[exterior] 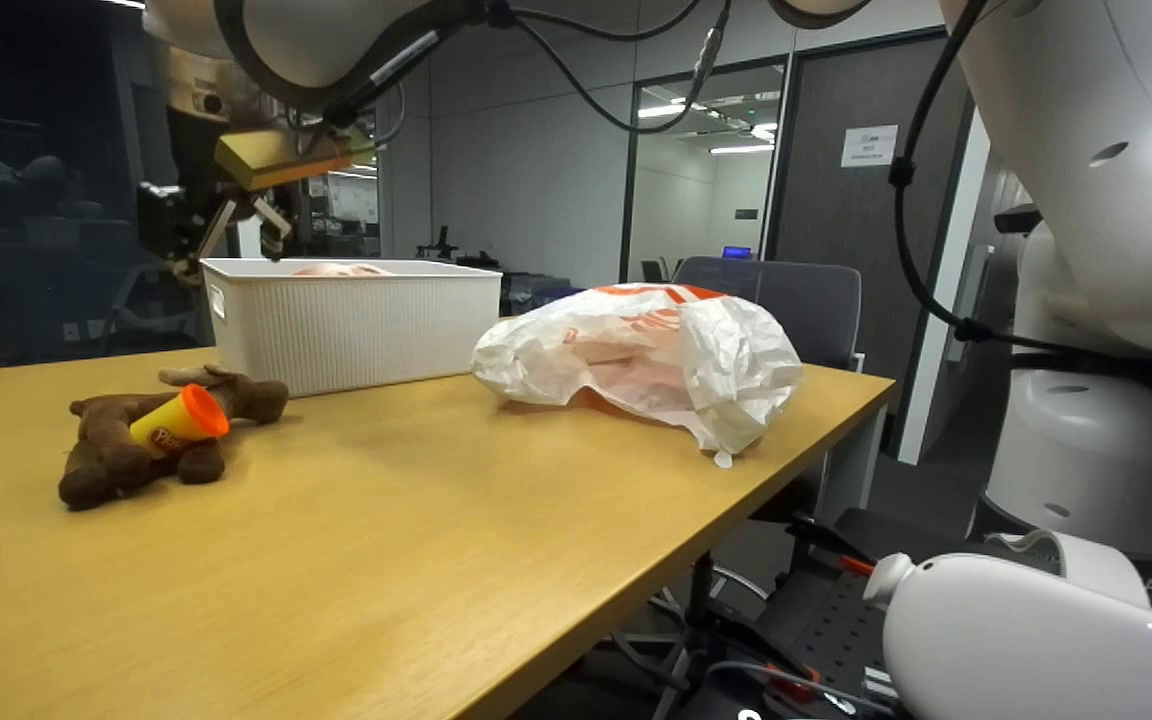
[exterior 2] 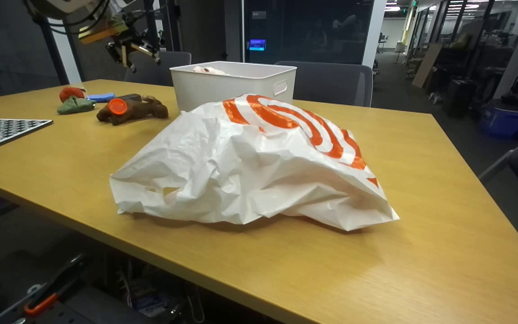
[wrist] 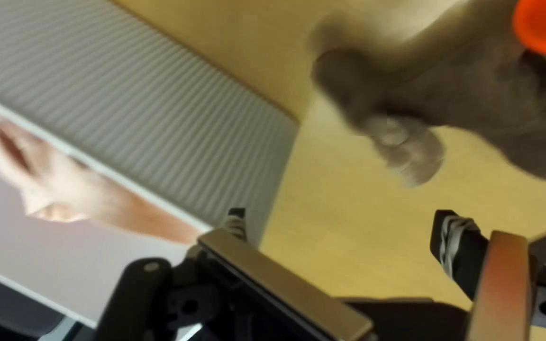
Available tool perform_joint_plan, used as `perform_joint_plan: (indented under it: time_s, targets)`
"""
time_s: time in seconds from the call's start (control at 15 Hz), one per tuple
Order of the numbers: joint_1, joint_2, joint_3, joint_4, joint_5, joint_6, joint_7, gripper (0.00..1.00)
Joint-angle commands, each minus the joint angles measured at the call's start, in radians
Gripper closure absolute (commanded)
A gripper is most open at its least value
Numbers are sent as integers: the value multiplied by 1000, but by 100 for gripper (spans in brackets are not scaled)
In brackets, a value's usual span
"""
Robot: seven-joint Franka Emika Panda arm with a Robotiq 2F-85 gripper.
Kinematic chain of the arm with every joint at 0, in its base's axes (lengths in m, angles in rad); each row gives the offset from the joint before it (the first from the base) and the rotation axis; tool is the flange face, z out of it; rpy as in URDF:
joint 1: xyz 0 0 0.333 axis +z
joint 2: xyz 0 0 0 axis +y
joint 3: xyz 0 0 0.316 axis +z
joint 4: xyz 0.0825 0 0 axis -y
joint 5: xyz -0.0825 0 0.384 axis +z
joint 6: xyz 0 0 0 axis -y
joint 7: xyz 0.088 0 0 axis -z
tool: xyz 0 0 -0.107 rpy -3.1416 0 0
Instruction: Put the two shirts in the white basket and then put the yellow container and toy moose in the plastic bag
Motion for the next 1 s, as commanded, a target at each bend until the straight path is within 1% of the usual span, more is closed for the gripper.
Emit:
perform_joint_plan:
  time_s: [0.0,0.13,0.27,0.4,0.47,0.53,0.6,0.67,0.8,0.93]
  targets:
    - [9,-45,-17,-149,215,143,-150,0]
    - [18,-42,-20,-187,349,162,-259,0]
    - [15,-41,-2,-208,476,149,-358,0]
    - [19,-37,5,-217,567,131,-439,0]
    - [24,-34,2,-222,594,131,-468,0]
    - [37,-29,-10,-228,597,146,-486,0]
    - [56,-23,-30,-229,576,156,-486,0]
    - [80,-14,-57,-228,535,171,-470,0]
    - [113,-1,-91,-222,487,168,-454,0]
    - [126,11,-101,-220,478,171,-466,0]
